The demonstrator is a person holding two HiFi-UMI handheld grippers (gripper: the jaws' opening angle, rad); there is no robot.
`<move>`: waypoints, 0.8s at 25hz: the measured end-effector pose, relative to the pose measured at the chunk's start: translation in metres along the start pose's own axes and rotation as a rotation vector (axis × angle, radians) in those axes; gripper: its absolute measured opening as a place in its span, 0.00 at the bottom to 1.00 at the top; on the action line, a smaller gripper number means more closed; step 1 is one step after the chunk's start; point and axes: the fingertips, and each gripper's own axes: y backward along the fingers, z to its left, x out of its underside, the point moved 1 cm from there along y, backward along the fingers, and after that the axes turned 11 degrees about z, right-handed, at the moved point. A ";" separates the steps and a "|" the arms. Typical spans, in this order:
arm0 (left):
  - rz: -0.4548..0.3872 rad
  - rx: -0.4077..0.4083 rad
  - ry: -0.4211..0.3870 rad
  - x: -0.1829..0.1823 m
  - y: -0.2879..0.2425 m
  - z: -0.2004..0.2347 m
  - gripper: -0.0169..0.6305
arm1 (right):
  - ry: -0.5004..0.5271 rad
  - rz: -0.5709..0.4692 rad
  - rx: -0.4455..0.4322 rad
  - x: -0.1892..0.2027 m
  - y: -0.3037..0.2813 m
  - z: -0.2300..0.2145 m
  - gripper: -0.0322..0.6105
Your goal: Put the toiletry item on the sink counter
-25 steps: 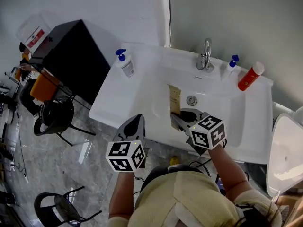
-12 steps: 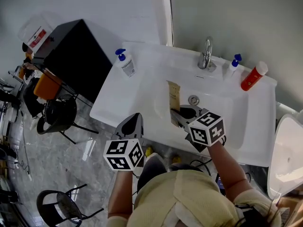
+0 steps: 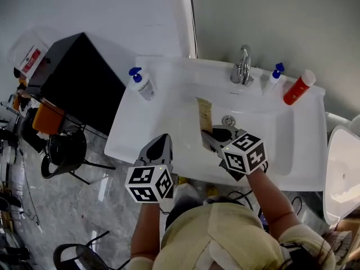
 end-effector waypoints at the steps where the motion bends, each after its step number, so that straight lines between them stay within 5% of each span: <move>1: 0.003 0.010 -0.006 -0.002 -0.004 0.004 0.09 | -0.006 0.001 0.010 -0.003 -0.004 -0.002 0.12; 20: 0.082 0.193 -0.052 -0.042 -0.078 0.067 0.09 | -0.112 0.020 0.116 -0.056 -0.086 -0.030 0.11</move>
